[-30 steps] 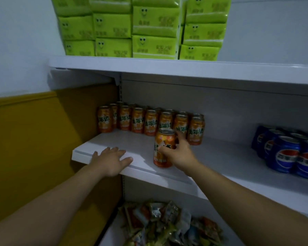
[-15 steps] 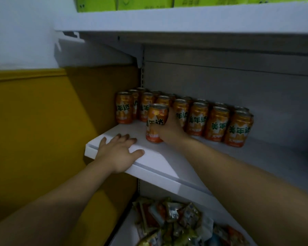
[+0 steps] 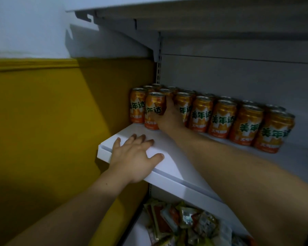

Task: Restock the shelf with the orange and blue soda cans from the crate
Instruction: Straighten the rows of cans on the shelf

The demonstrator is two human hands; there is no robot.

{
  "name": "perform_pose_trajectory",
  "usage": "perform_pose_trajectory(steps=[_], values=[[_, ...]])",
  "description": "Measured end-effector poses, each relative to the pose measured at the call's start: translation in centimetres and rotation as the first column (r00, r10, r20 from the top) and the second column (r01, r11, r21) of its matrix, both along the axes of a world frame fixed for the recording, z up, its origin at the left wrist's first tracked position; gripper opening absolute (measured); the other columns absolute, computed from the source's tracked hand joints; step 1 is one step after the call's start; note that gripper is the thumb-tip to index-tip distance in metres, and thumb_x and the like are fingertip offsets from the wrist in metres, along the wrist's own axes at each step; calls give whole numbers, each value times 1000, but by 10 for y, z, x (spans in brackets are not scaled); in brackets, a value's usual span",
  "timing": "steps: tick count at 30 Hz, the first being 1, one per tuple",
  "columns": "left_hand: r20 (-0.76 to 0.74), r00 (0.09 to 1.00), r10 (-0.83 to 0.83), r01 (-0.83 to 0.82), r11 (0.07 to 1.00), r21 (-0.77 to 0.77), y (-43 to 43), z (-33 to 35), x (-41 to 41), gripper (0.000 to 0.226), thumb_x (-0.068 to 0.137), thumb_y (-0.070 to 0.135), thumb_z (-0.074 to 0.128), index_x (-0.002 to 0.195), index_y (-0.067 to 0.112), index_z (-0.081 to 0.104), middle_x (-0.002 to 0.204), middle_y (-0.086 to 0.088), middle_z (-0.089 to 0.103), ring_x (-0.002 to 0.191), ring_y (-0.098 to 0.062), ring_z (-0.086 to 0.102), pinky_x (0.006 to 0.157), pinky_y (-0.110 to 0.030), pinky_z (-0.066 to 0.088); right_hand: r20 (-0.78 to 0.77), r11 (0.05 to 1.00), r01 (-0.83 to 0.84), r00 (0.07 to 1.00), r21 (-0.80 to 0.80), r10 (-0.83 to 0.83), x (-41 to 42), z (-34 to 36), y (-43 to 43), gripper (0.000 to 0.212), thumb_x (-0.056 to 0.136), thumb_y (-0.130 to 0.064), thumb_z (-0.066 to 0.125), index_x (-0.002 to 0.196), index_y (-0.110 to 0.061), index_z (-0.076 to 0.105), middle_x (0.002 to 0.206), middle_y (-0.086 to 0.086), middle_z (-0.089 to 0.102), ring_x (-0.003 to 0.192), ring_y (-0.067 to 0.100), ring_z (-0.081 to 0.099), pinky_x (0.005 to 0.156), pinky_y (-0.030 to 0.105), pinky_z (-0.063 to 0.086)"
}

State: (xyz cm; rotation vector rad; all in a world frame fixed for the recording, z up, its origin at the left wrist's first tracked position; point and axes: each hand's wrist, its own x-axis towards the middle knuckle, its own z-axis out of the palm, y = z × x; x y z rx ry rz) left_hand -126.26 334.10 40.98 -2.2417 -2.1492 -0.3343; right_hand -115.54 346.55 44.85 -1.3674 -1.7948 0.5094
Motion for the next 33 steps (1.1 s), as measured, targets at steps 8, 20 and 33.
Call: perform_pose_trajectory(steps=[8, 20, 33], values=[[23, 1000, -4, 4, 1000, -5, -2, 1, 0, 63, 88, 68, 25, 145, 43, 24, 158, 12, 15, 146, -12, 7, 117, -51, 1, -2, 998, 42, 999, 36, -42, -2, -3, 3, 90, 88, -36, 66, 155, -21, 8, 155, 10, 29, 139, 31, 34, 110, 39, 31], [102, 995, -17, 41, 971, -234, -8, 31, 3, 74, 85, 72, 34, 148, 35, 23, 160, 4, 12, 147, -21, 8, 114, -58, 2, 308, 995, 68, 950, -79, -40, 100, 47, -90, 66, 86, -56, 60, 143, -27, 40, 140, 1, 51, 120, 23, 53, 84, 25, 38], [335, 767, -547, 613, 780, -128, -168, 61, 224, 76, 85, 53, 60, 148, 22, 31, 155, -1, 28, 140, -21, 30, 112, -33, 27, 540, 794, 568, 747, -217, -387, 309, 63, -336, 84, 89, -57, 57, 152, -15, 23, 157, 9, 29, 138, 31, 36, 107, 37, 35]])
